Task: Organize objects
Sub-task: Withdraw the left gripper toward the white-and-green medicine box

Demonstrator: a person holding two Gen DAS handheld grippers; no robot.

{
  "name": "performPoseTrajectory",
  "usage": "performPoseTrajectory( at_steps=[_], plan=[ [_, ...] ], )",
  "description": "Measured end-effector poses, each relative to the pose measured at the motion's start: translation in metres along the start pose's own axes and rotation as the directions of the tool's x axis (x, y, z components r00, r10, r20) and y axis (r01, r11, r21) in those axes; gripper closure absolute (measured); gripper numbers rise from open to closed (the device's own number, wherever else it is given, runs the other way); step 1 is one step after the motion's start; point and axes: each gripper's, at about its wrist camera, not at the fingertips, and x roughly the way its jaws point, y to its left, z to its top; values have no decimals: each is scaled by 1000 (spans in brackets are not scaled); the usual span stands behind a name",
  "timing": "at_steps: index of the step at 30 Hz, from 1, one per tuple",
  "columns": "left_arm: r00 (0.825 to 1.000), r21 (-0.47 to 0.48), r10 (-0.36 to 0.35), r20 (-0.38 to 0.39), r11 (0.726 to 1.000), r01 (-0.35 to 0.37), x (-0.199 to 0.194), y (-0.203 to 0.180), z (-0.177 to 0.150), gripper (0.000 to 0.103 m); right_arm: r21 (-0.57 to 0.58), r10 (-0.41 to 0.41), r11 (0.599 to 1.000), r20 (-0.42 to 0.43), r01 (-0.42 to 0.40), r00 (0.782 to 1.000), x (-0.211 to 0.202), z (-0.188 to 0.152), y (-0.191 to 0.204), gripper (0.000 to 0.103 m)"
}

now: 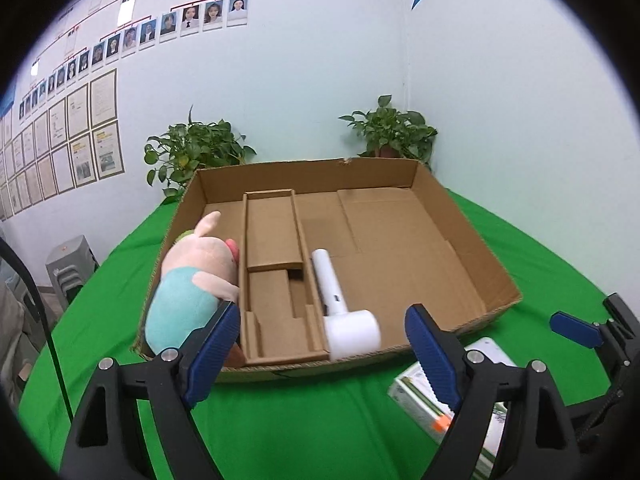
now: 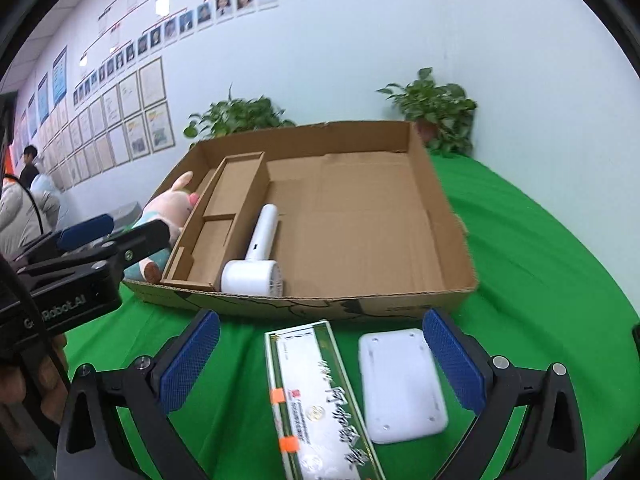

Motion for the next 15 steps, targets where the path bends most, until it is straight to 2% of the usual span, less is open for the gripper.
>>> performPoseTrajectory(
  at_steps=[4, 8, 15],
  plan=[
    [1000, -2, 1, 7, 1000, -1, -5, -4, 0, 18, 1, -6, 1000, 12, 6, 1000, -13, -5, -6, 1],
    [1000, 18, 9, 2, 1000, -9, -7, -4, -2, 18, -7, -1, 1000, -6, 1, 1000, -14, -10, -8, 1],
    [1000, 1, 10, -1, 1000, -10, -14, -4, -8, 18, -16, 23, 1000, -17, -23, 1000, -14, -19, -5, 1]
  ],
)
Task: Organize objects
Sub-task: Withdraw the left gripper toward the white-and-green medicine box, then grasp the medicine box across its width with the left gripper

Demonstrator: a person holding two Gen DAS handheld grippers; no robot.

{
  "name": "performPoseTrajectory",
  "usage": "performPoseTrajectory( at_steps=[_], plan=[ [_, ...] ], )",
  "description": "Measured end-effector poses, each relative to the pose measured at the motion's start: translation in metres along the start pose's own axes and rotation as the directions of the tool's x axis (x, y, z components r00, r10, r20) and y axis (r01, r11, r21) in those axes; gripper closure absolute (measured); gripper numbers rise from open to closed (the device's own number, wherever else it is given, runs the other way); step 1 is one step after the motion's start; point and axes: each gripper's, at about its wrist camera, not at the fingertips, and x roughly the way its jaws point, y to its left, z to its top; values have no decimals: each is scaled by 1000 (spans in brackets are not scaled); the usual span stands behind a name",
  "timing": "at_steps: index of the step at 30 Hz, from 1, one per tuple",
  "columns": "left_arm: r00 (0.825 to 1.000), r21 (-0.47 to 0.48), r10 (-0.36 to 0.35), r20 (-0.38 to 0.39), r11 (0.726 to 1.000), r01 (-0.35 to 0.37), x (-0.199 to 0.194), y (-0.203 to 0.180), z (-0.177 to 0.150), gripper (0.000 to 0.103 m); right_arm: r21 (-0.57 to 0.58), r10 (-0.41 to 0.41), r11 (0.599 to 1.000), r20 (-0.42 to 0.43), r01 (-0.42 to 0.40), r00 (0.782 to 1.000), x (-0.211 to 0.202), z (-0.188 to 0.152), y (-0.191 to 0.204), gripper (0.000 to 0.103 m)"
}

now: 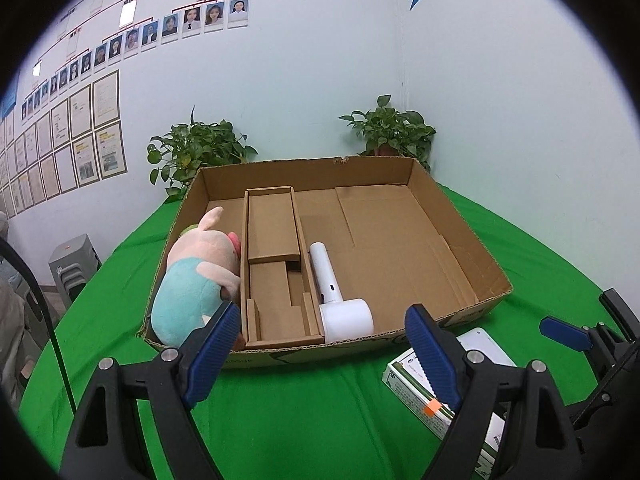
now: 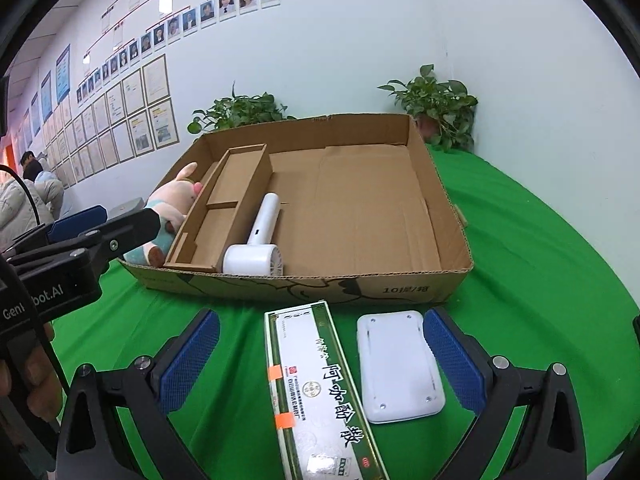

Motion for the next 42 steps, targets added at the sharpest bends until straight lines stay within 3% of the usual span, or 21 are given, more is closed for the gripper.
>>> performPoseTrajectory(
  at_steps=[14, 19, 25, 30, 36, 40, 42],
  plan=[
    [995, -70, -70, -69, 995, 66, 7, 12, -13, 18, -43, 41, 998, -6, -42, 999, 1, -5, 5, 1],
    [988, -102, -107, -114, 990, 95, 19, 13, -15, 18, -37, 87, 995, -7, -88, 996, -2, -12, 0, 1],
    [974, -146, -164, -158, 979, 141, 30, 15, -24, 18, -118, 171, 978, -32, -173, 985, -20, -36, 1, 0],
    [934, -205, -268, -235, 953, 222, 48, 10, -38, 19, -217, 141, 962, -130, -167, 981, -16, -68, 1, 1],
    [876, -254, -356, -325, 925, 282, 68, -5, -56, 20, -136, 138, 976, -225, -171, 964, 3, -84, -17, 3],
    [829, -294, -417, -373, 900, 321, 80, -14, -68, 23, -144, 139, 973, -250, -179, 958, 12, -87, -11, 24],
    [817, -302, -430, -385, 895, 329, 83, -15, -71, 24, -153, 125, 973, -276, -172, 953, 18, -90, -5, 37]
  ],
)
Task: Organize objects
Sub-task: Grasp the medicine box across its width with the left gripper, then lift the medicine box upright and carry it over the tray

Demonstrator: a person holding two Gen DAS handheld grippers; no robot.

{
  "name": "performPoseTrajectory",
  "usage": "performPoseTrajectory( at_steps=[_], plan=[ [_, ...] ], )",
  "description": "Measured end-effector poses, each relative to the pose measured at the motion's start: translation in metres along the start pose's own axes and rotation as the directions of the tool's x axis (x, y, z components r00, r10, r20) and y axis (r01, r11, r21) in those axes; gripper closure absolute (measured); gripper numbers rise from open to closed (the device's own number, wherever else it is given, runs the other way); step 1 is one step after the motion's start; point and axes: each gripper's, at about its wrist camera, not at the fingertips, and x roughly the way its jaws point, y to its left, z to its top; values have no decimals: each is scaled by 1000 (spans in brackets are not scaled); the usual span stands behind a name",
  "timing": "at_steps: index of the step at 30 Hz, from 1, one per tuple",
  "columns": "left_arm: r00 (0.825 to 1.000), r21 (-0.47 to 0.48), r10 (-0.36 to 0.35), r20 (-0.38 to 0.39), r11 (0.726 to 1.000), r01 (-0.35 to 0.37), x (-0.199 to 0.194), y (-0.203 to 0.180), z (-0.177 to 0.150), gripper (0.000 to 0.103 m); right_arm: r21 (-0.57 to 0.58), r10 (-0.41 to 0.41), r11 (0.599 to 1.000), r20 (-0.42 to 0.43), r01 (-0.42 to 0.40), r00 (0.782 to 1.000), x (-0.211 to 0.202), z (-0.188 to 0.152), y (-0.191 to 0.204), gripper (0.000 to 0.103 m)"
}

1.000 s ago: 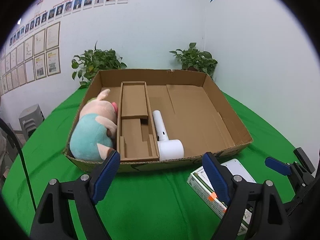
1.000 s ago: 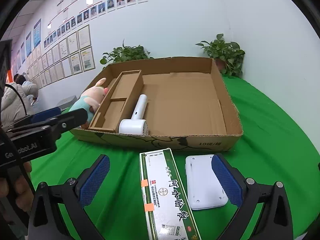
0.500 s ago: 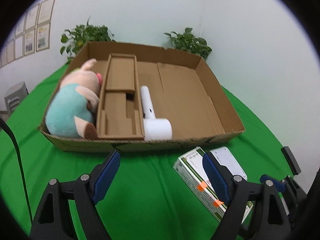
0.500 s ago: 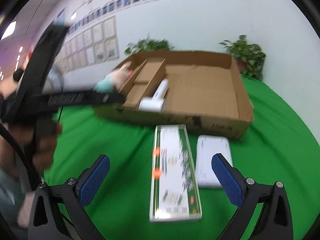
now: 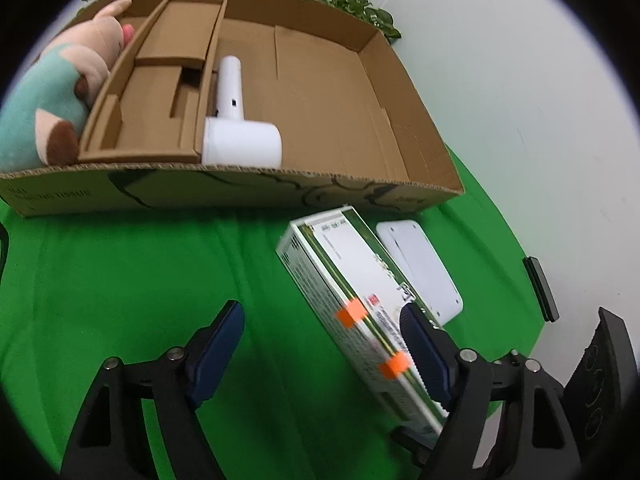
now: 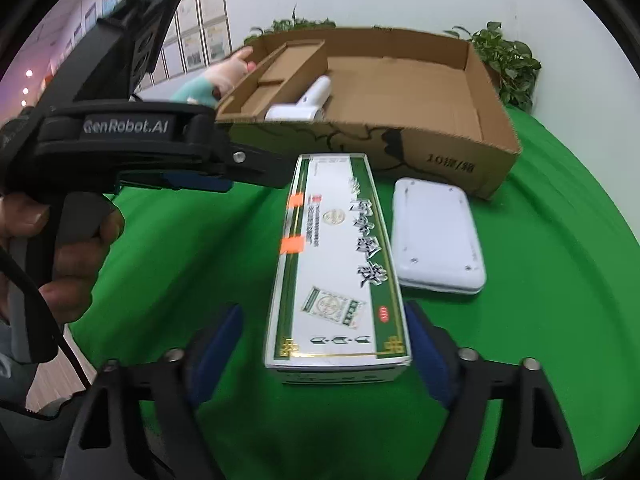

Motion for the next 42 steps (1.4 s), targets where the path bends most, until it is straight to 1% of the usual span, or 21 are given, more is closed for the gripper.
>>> performPoseTrajectory(
  at_steps=[1, 4, 7, 9, 10, 13, 16, 18, 20, 21, 22, 24, 27, 30, 32, 34, 36, 37, 38, 40, 42],
  plan=[
    [1000, -5, -3, -6, 1000, 3, 1, 1, -1, 24, -1, 3, 1000, -11, -3, 1000, 2, 0, 3, 40],
    [1000, -21, -4, -30, 1000, 4, 2, 6, -3, 25, -6, 8, 1000, -21, -8, 1000, 3, 1, 16, 40],
    [999, -32, -1, -39, 999, 0, -2, 14, -6, 29, -1, 74, 997, -24, -74, 997, 3, 4, 29, 36],
    [999, -46, -17, -52, 999, 14, -5, 19, -11, 33, -10, 119, 993, -19, -119, 993, 3, 6, 38, 26],
    [998, -54, -28, -57, 998, 25, -6, 21, -14, 33, -14, 132, 991, -16, -132, 991, 2, 7, 41, 16],
    [997, -74, -39, -61, 997, 35, -8, 23, -20, 33, -30, 141, 990, 6, -141, 990, -1, 7, 45, 7],
    [996, -74, -58, -69, 996, 53, -8, 22, -24, 34, -24, 119, 993, -9, -120, 993, 1, 7, 41, 5],
    [995, -66, -65, -70, 996, 61, -7, 19, -24, 35, -13, 98, 995, -4, -98, 995, 1, 7, 40, 7],
    [995, -69, -71, -70, 995, 66, -6, 17, -24, 37, -2, 91, 996, 5, -91, 996, 0, 9, 36, 20],
    [994, -69, -78, -74, 995, 73, -5, 16, -24, 38, 3, 95, 996, -3, -95, 996, -1, 7, 34, 36],
    [993, -69, -86, -78, 994, 81, -5, 14, -25, 41, 6, 91, 996, -14, -91, 996, 0, 5, 33, 36],
    [992, -63, -97, -82, 994, 92, -4, 10, -26, 41, 40, 106, 994, -12, -105, 994, -1, 3, 28, 37],
    [988, -57, -123, -88, 991, 118, -5, 6, -28, 41, 148, 164, 976, 0, -162, 986, -4, -1, 13, 39],
    [985, -70, -145, -98, 988, 138, -2, 2, -28, 41, 187, 182, 966, -2, -178, 983, -7, -3, 8, 39],
    [979, -74, -169, -114, 984, 162, 2, -3, -30, 41, 214, 212, 955, 2, -207, 977, -9, -5, 4, 39],
    [978, -70, -167, -125, 985, 160, 6, -7, -31, 41, 230, 240, 944, 5, -235, 971, -11, -9, 2, 39],
    [975, -76, -178, -130, 983, 169, 7, -8, -32, 41, 236, 241, 942, 11, -237, 970, -13, -11, 2, 39],
    [974, -82, -185, -134, 981, 175, 8, -8, -32, 41, 245, 253, 937, 16, -249, 967, -13, -12, 0, 39],
    [971, -88, -191, -141, 980, 180, 9, -8, -32, 42, 262, 284, 923, 23, -280, 959, -13, -14, -2, 39],
    [969, -96, -197, -151, 978, 184, 10, -8, -34, 43, 286, 319, 905, 32, -315, 947, -15, -17, -4, 39],
    [969, -97, -196, -150, 978, 182, 9, -8, -34, 43, 283, 335, 900, 37, -331, 942, -16, -19, -2, 40]
  ],
)
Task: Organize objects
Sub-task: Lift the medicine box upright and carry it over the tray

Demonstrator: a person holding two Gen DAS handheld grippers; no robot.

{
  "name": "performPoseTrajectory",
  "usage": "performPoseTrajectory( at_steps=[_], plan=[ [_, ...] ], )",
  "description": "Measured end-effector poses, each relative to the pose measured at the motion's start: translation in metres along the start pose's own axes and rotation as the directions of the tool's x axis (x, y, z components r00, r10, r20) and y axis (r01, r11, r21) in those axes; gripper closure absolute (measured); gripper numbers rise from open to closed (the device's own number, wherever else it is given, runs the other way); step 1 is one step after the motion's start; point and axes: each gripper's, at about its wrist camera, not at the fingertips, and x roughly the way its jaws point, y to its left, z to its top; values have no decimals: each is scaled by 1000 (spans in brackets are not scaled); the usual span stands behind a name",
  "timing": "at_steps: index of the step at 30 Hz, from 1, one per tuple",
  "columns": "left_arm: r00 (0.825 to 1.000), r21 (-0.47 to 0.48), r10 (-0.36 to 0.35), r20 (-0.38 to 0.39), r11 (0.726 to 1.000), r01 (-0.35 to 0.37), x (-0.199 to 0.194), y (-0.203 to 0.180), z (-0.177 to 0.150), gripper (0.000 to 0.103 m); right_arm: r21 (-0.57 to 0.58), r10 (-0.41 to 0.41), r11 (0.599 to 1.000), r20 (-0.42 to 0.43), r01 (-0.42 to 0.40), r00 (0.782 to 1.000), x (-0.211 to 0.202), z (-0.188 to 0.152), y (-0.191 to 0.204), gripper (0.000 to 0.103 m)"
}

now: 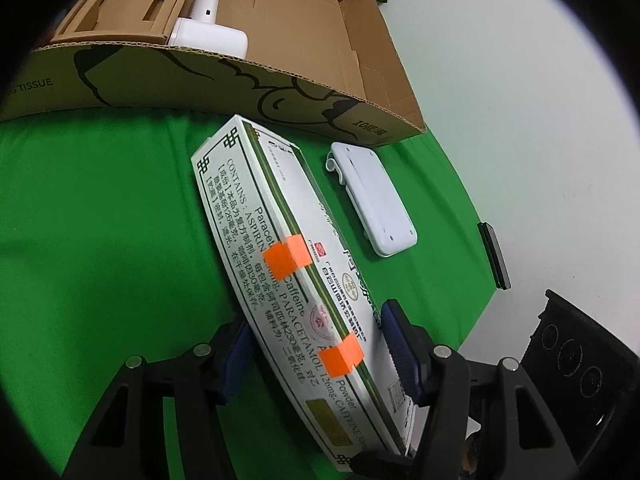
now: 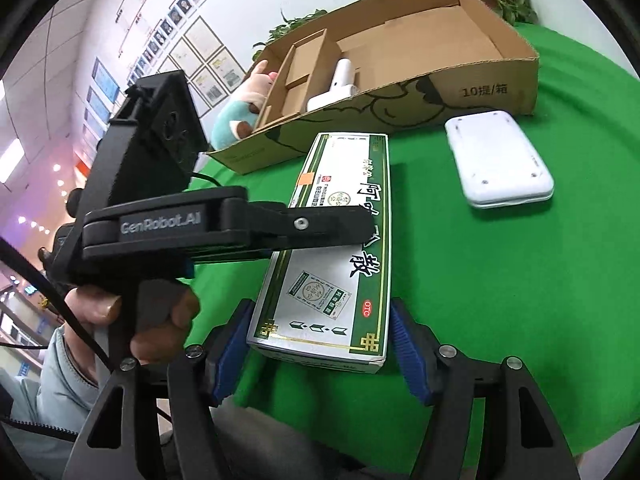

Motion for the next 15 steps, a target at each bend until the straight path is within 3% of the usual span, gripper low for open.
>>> performPoseTrajectory(
  at_steps=[8, 15],
  plan=[
    [1000, 19, -12, 26, 1000, 12, -9, -8, 1, 50, -93, -70, 993, 24, 72, 997, -1, -3, 17, 41],
    [994, 120, 32, 100, 992, -44, -32, -31, 10, 56, -115, -91, 988, 77, 100, 993, -2, 8, 30, 43]
  ],
)
